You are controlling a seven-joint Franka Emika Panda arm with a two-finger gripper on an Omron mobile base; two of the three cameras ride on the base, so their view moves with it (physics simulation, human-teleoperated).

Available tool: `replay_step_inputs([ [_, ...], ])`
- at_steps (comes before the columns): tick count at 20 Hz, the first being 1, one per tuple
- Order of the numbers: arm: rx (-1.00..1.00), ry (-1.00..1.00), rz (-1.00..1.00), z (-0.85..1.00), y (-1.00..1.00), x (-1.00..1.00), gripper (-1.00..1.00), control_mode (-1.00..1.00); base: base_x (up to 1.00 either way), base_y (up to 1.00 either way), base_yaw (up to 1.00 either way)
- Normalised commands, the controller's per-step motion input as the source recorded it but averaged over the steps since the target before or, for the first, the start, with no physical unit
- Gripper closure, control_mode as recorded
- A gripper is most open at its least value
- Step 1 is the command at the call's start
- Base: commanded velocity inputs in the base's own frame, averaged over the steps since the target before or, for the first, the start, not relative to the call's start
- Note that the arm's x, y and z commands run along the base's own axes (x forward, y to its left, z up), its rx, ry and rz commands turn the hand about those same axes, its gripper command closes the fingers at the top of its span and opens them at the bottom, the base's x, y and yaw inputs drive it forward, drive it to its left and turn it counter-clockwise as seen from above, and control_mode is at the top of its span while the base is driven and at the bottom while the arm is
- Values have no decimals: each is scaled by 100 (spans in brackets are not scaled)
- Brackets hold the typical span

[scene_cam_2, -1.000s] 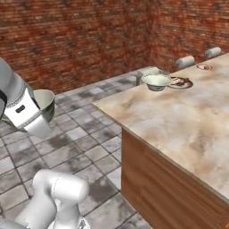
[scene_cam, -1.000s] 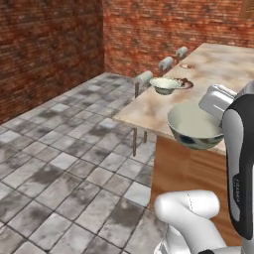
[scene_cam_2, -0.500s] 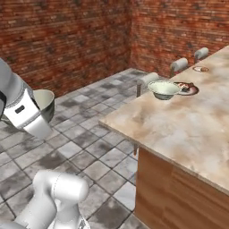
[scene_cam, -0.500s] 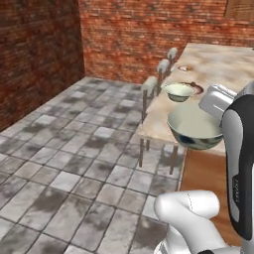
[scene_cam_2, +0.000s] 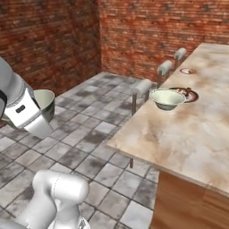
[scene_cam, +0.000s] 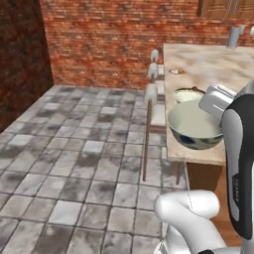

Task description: Take the smaller bowl and place it next to the appetizer plate on the dining counter , and place the larger bowl next to the plate with cooked food.

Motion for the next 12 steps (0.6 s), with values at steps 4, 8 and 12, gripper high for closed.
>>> replay_step_inputs([
  [4, 0, 0, 0, 0, 0, 0, 100, 100, 84, 63, -45],
  [8, 0, 0, 0, 0, 0, 0, 100, 100, 87, 77, -47],
  [12, 0, 0, 0, 0, 0, 0, 100, 100, 86, 89, -51],
])
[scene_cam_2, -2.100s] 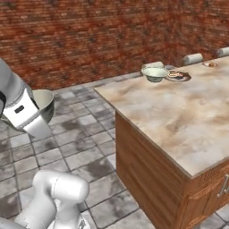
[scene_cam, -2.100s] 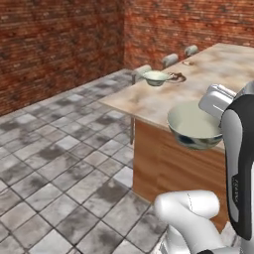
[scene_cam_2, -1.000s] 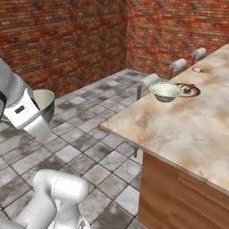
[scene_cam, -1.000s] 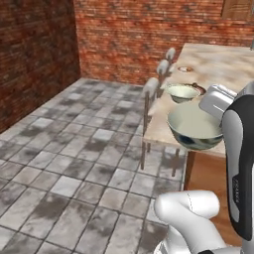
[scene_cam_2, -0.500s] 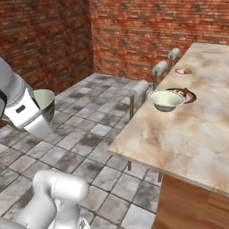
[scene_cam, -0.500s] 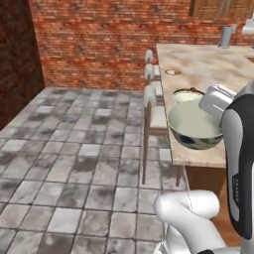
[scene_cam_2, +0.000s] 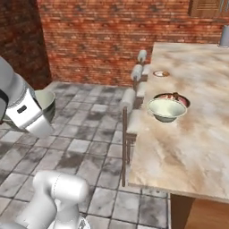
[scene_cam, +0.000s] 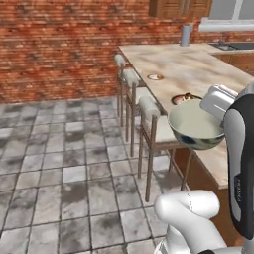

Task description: Take the smaller bowl and place it next to the appetizer plate on the dining counter , and place the larger bowl next to the plate with cooked food.

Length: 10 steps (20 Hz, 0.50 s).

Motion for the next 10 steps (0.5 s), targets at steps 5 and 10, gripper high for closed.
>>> replay_step_inputs([
  [5, 0, 0, 0, 0, 0, 0, 100, 100, 87, 87, -54],
  [10, 0, 0, 0, 0, 0, 0, 100, 100, 94, 79, -54],
])
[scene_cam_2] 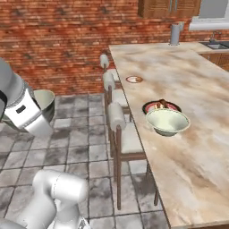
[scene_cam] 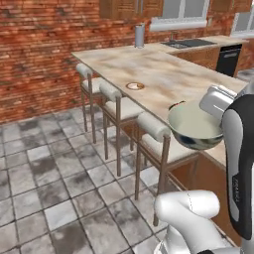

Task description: Take the smaller bowl and place it next to the appetizer plate on the dining counter , and place the larger bowl next to the plate with cooked food.

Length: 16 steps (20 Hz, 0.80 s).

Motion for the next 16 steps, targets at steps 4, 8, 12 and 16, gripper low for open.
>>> replay_step_inputs([
  [4, 0, 0, 0, 0, 0, 0, 100, 100, 94, 82, -53],
  [8, 0, 0, 0, 0, 0, 0, 100, 100, 90, 82, -51],
  [12, 0, 0, 0, 0, 0, 0, 100, 100, 84, 89, -51],
  [16, 0, 0, 0, 0, 0, 0, 100, 100, 76, 93, -49],
])
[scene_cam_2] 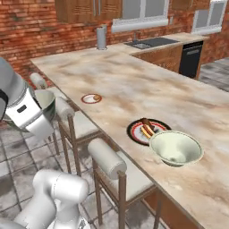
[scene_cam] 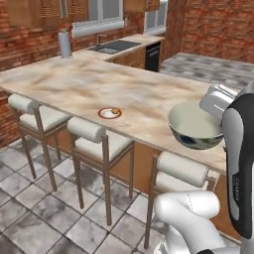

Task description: Take the smaller bowl and place it next to the appetizer plate on the dining counter , and place the larger bowl next to the plate with cooked food.

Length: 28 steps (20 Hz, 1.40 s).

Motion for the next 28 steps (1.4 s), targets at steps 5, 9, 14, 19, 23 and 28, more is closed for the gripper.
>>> replay_step_inputs([
  [5, 0, 0, 0, 0, 0, 0, 100, 100, 67, 100, -47],
  [9, 0, 0, 0, 0, 0, 0, 100, 100, 67, 100, -46],
  [14, 0, 0, 0, 0, 0, 0, 100, 100, 66, 100, -45],
  [19, 0, 0, 0, 0, 0, 0, 100, 100, 51, 100, -42],
  [23, 0, 0, 0, 0, 0, 0, 100, 100, 33, 63, -40],
  [28, 0, 0, 0, 0, 0, 0, 100, 100, 38, 8, -35],
])
